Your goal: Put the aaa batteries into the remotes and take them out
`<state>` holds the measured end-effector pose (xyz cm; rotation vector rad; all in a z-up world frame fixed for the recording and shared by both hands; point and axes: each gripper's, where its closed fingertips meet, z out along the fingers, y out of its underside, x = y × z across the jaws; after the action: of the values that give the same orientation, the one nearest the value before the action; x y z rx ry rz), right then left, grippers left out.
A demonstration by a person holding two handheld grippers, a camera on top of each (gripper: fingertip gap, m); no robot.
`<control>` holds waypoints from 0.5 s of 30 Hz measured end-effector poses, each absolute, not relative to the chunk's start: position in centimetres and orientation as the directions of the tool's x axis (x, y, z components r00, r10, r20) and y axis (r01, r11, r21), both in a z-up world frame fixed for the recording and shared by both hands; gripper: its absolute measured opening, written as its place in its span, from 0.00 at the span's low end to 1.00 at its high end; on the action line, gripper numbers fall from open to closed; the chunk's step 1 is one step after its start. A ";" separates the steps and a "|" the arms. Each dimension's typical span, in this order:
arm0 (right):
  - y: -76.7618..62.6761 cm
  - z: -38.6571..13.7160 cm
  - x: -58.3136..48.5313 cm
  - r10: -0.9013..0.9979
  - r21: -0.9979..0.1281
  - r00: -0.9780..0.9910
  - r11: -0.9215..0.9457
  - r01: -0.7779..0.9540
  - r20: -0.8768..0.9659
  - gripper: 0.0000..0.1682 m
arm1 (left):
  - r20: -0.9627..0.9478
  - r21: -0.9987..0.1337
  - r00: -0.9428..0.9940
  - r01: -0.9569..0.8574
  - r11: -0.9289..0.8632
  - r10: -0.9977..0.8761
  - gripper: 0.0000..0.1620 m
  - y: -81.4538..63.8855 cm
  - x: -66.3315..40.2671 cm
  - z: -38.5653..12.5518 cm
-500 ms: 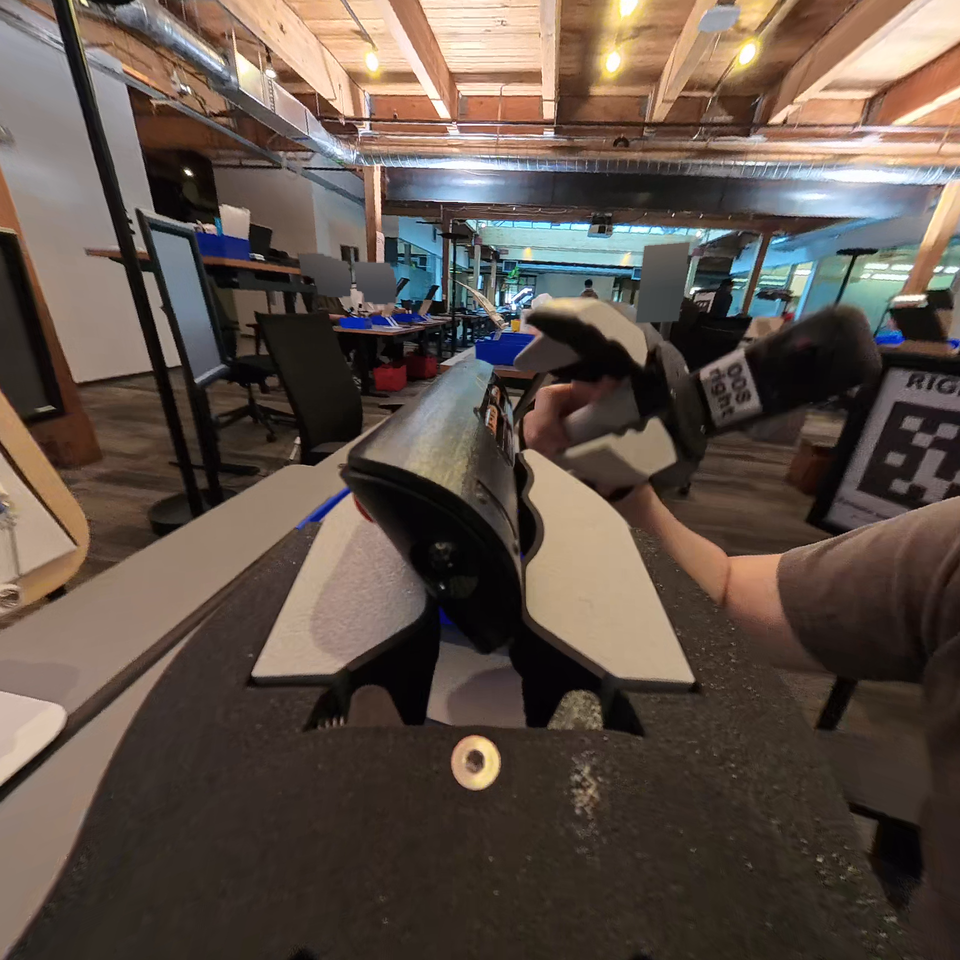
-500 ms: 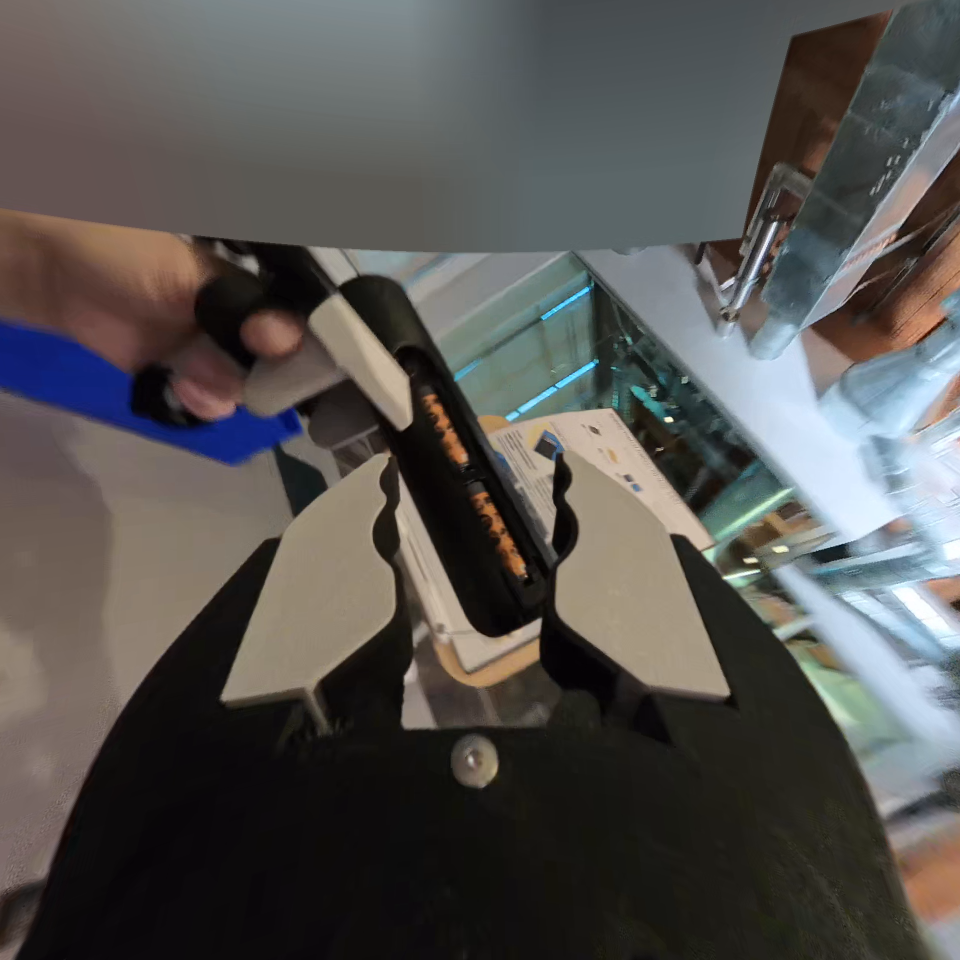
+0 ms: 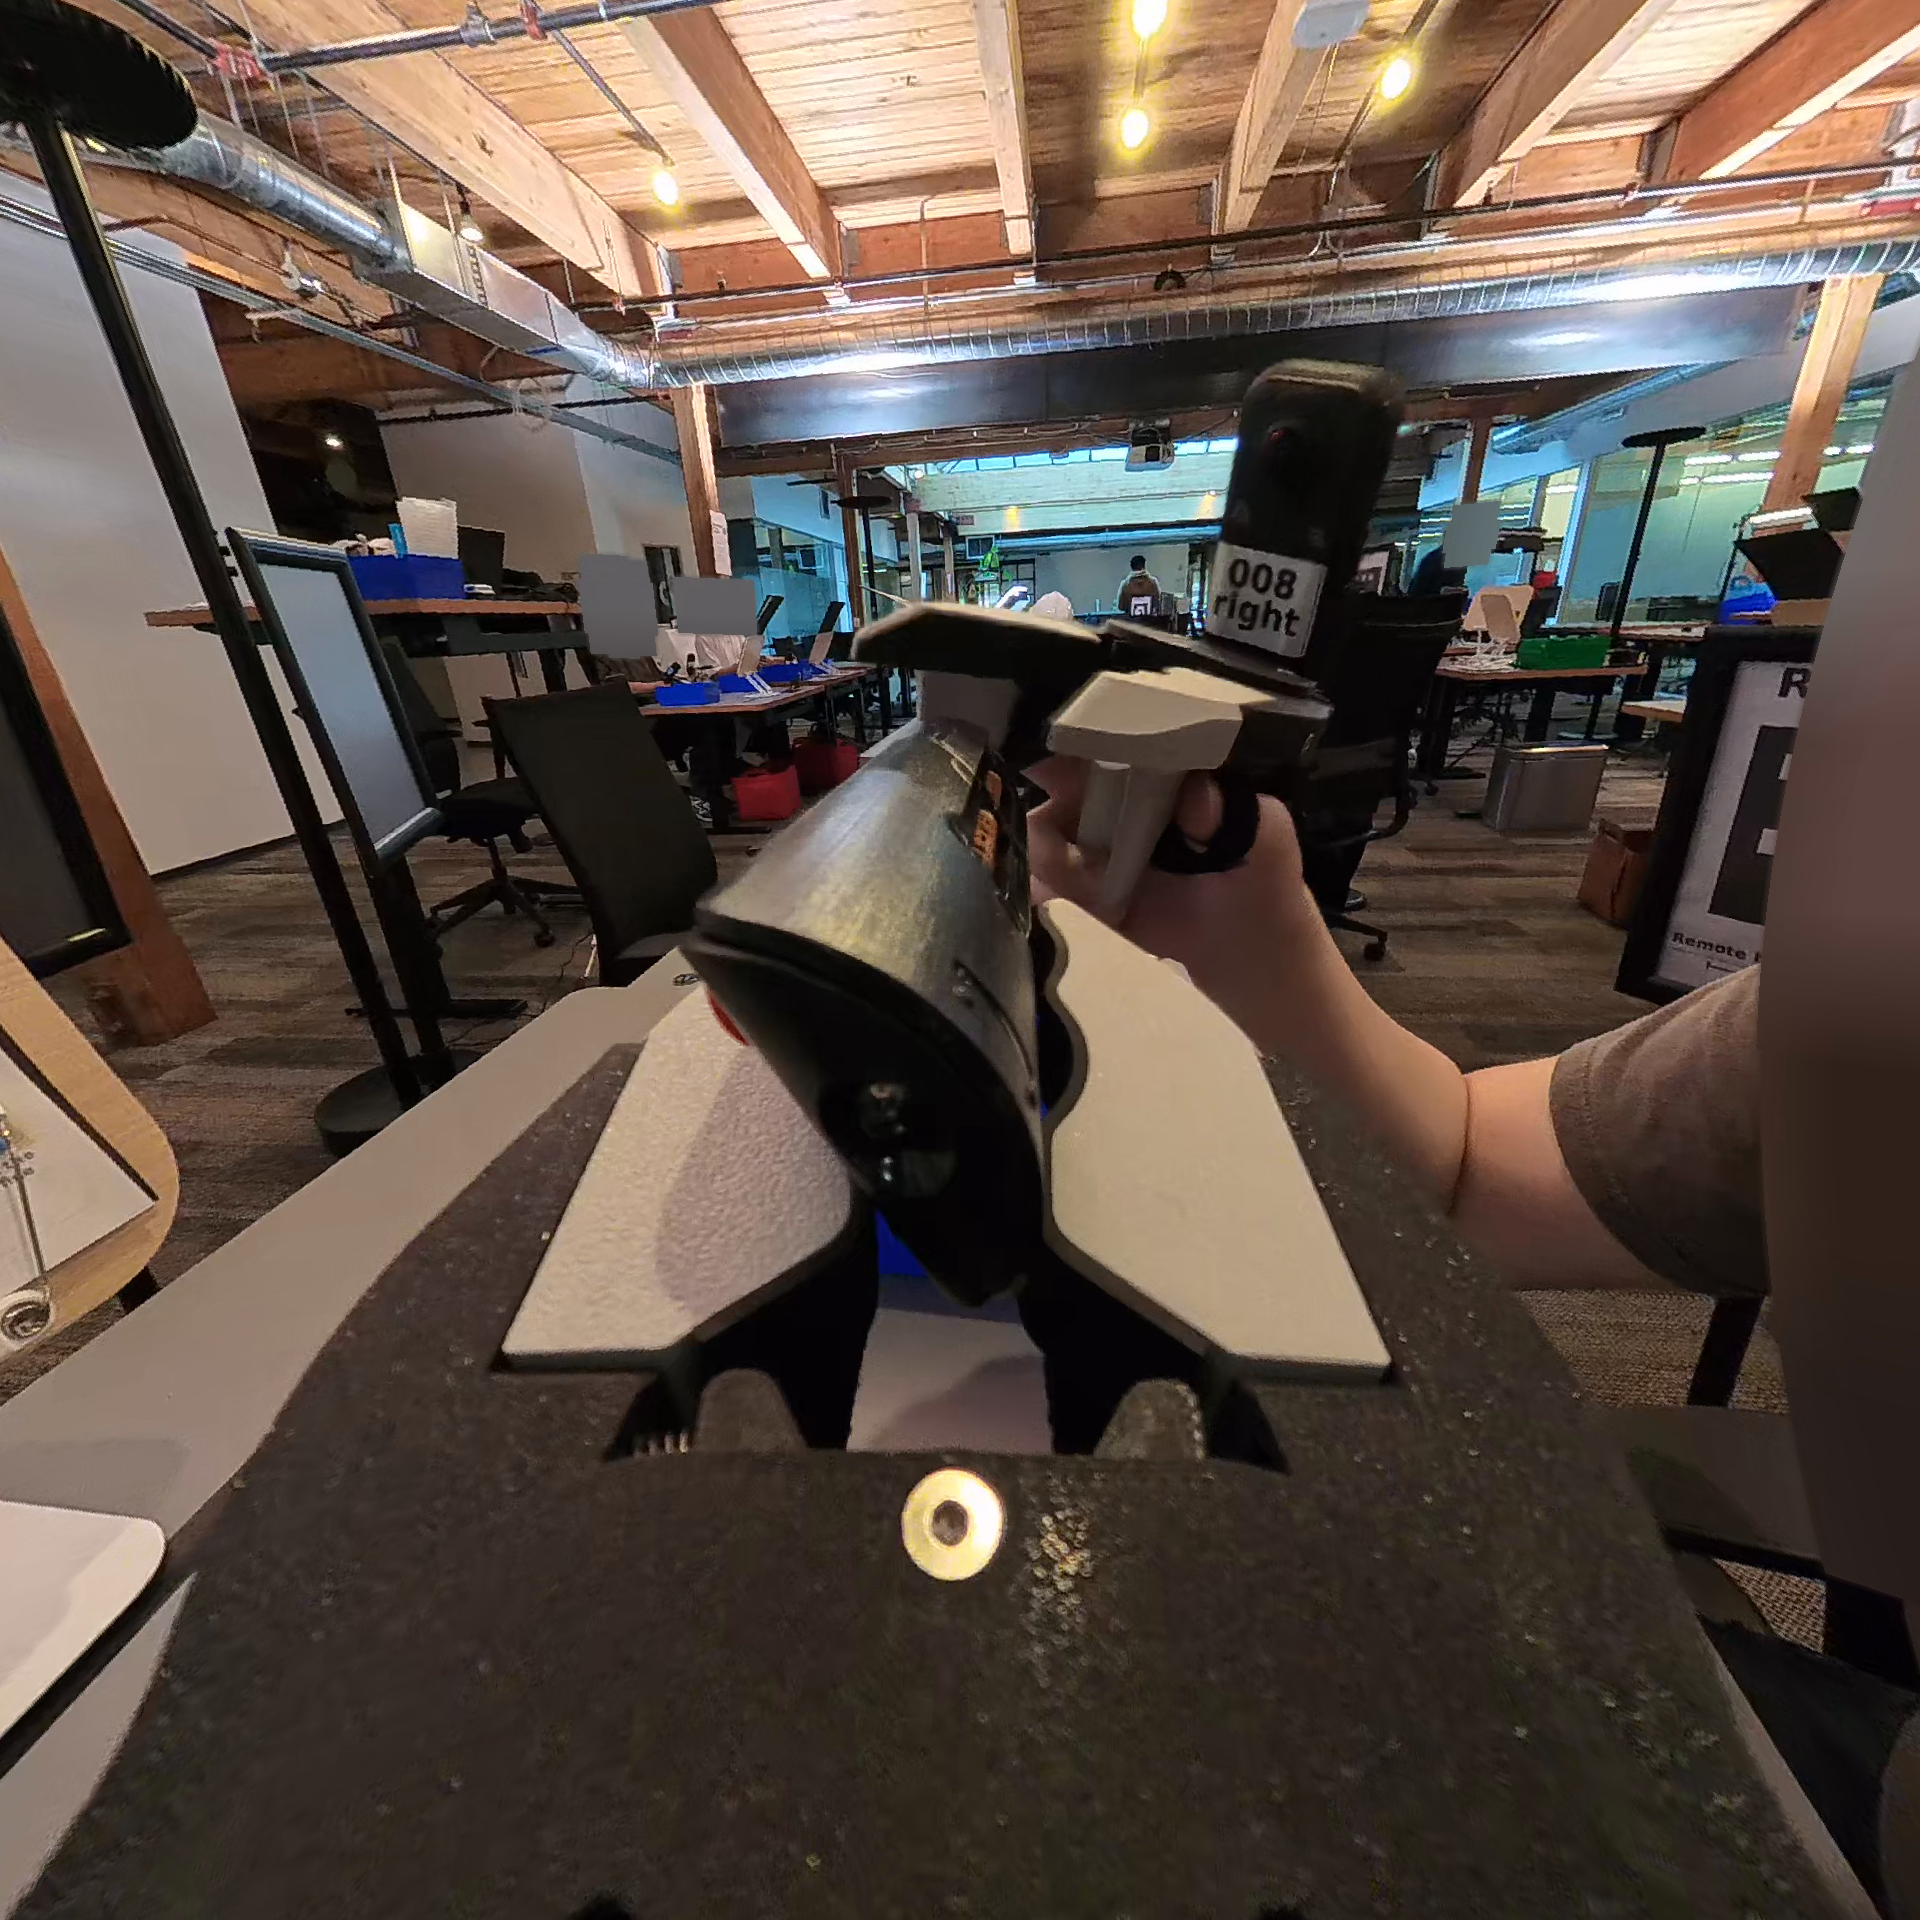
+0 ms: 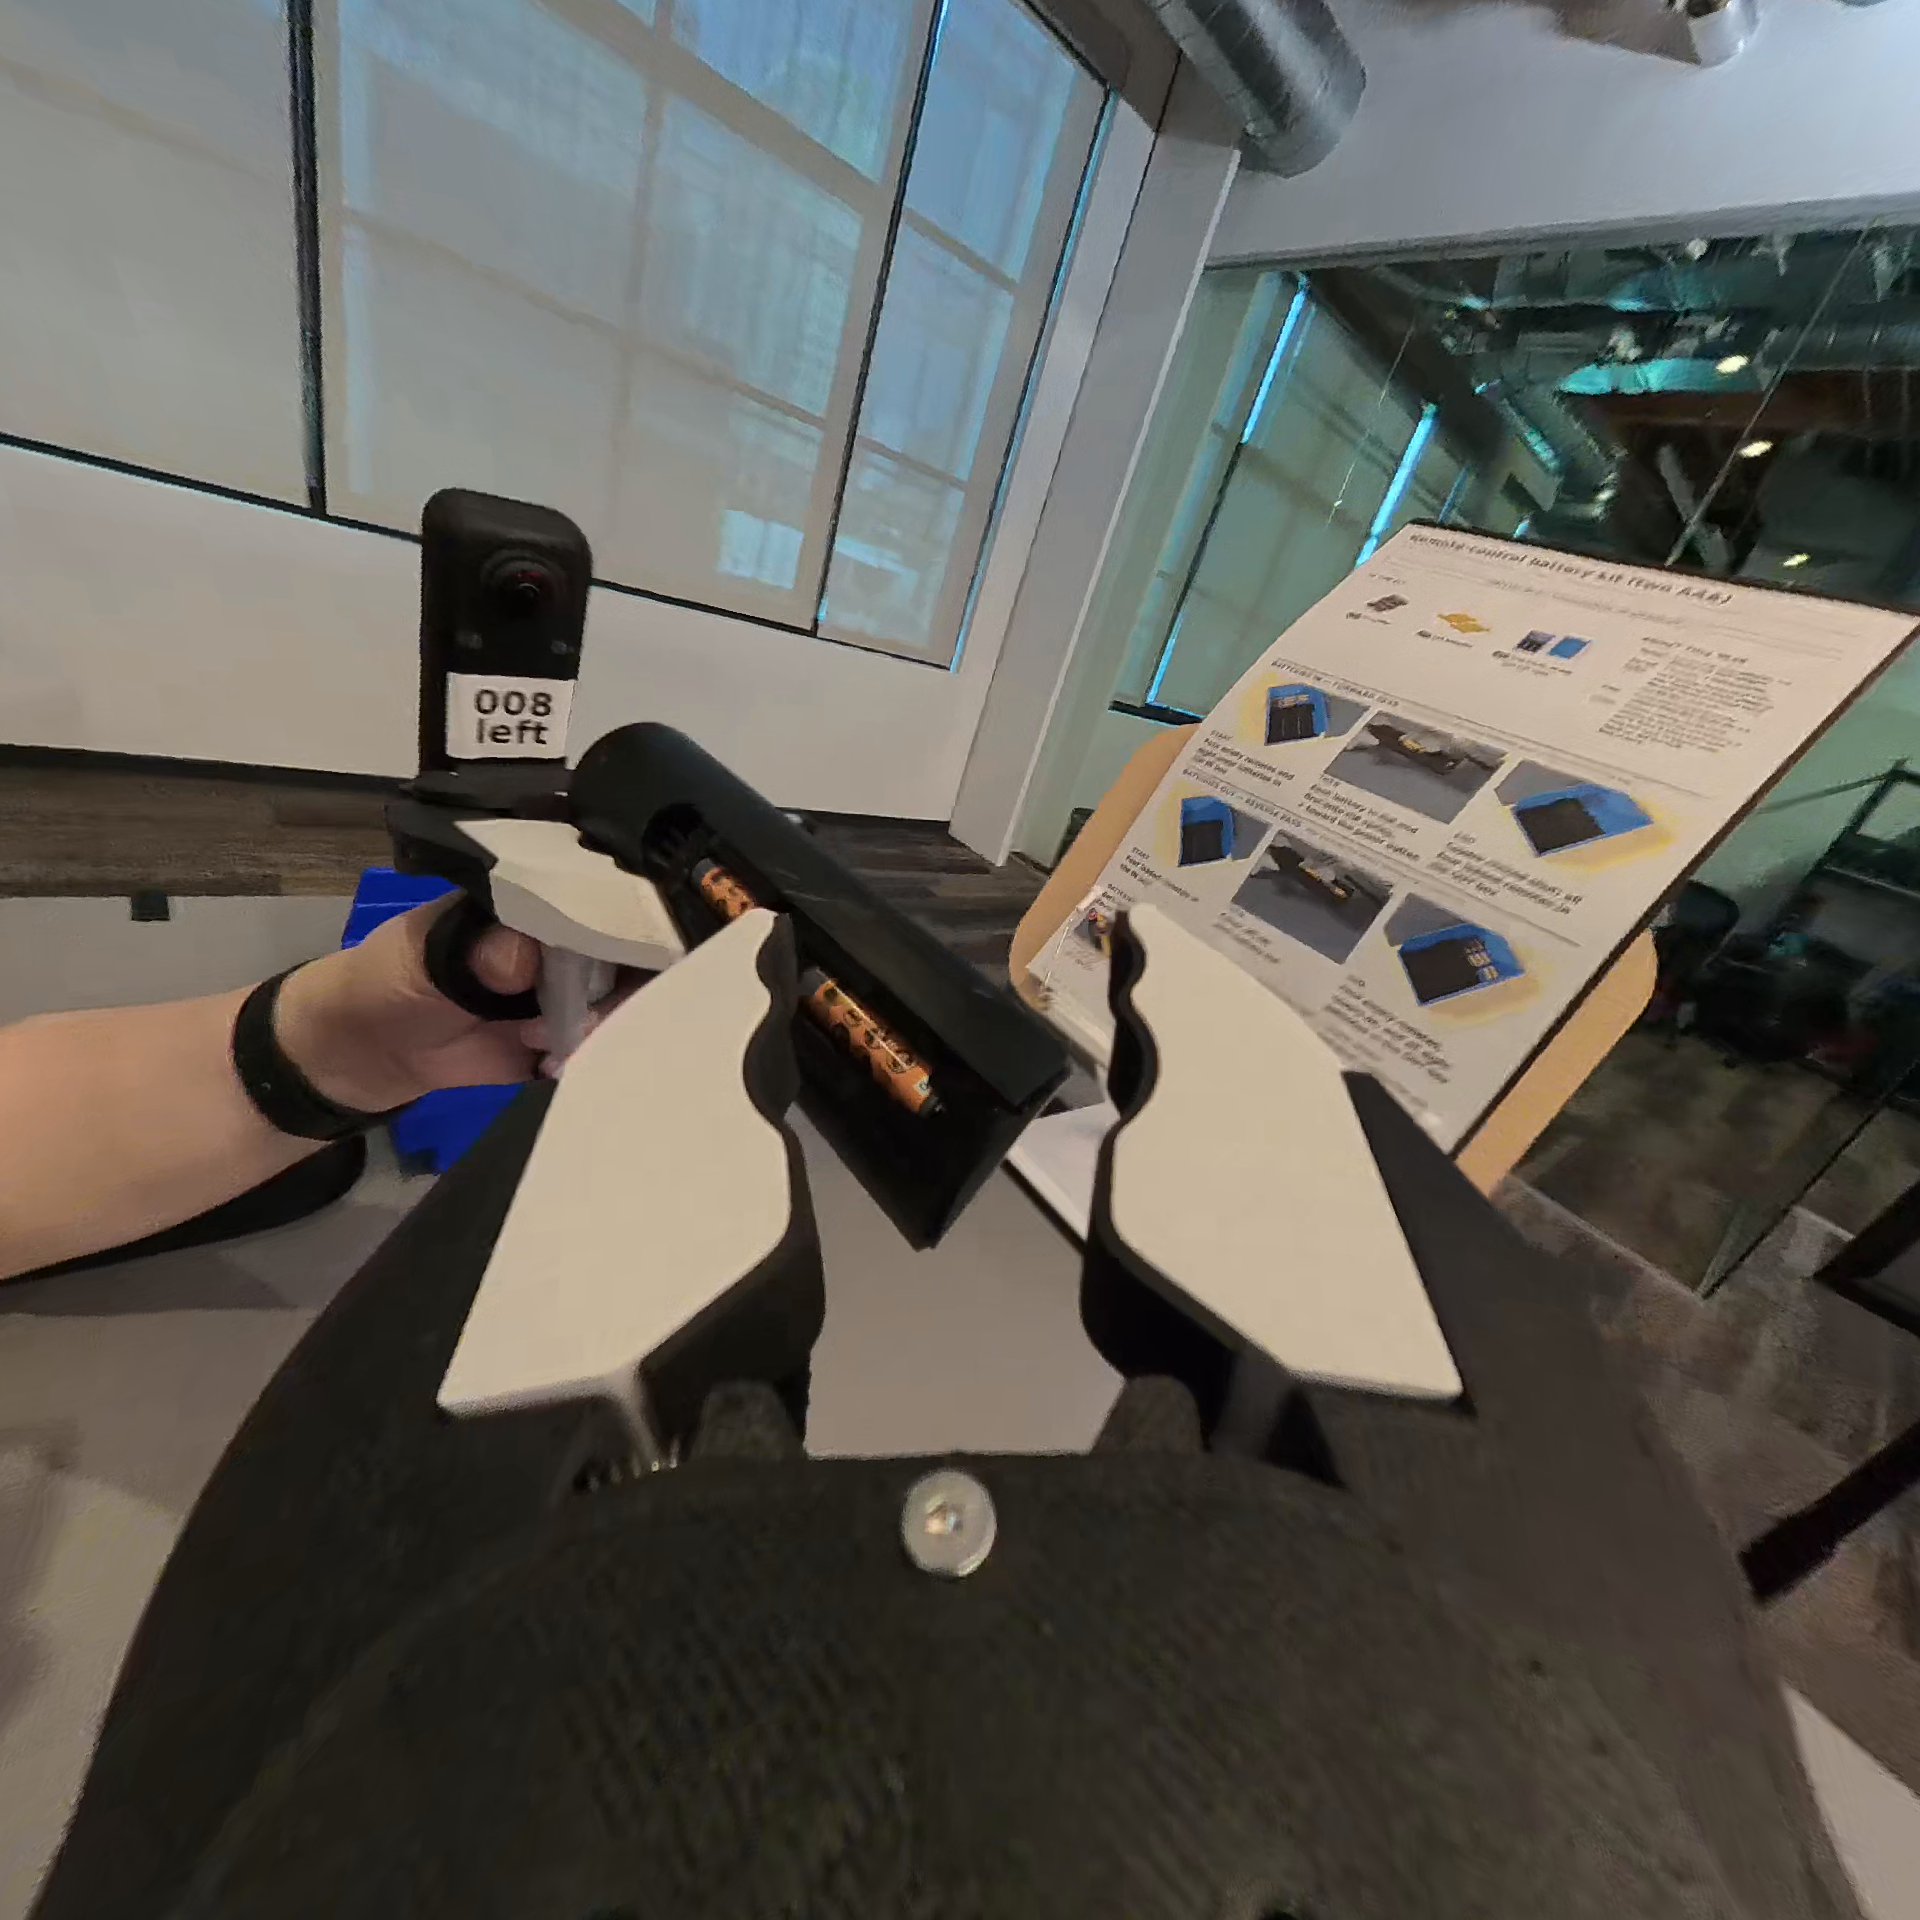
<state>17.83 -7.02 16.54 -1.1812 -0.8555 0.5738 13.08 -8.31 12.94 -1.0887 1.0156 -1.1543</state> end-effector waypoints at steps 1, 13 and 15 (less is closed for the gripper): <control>-7.0 16.2 17.7 0.797 -0.964 0.555 0.264 0.038 0.240 0.36 | -0.047 -0.982 0.127 0.177 0.069 -0.991 0.18 -8.3 13.1 12.9; -6.5 13.6 16.0 0.929 -0.992 0.346 -0.118 -0.052 -0.129 0.40 | -0.121 -0.984 0.120 0.120 0.135 -0.985 0.17 -9.3 13.9 12.3; -6.9 13.3 15.7 0.938 -0.986 0.304 -0.160 -0.051 -0.168 0.39 | -0.142 -0.982 0.127 0.109 0.156 -0.982 0.17 -9.4 14.2 12.2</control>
<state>15.68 -6.86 13.31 -1.4419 -0.8734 1.1013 14.16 -9.39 12.16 -1.0674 1.1043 -1.0673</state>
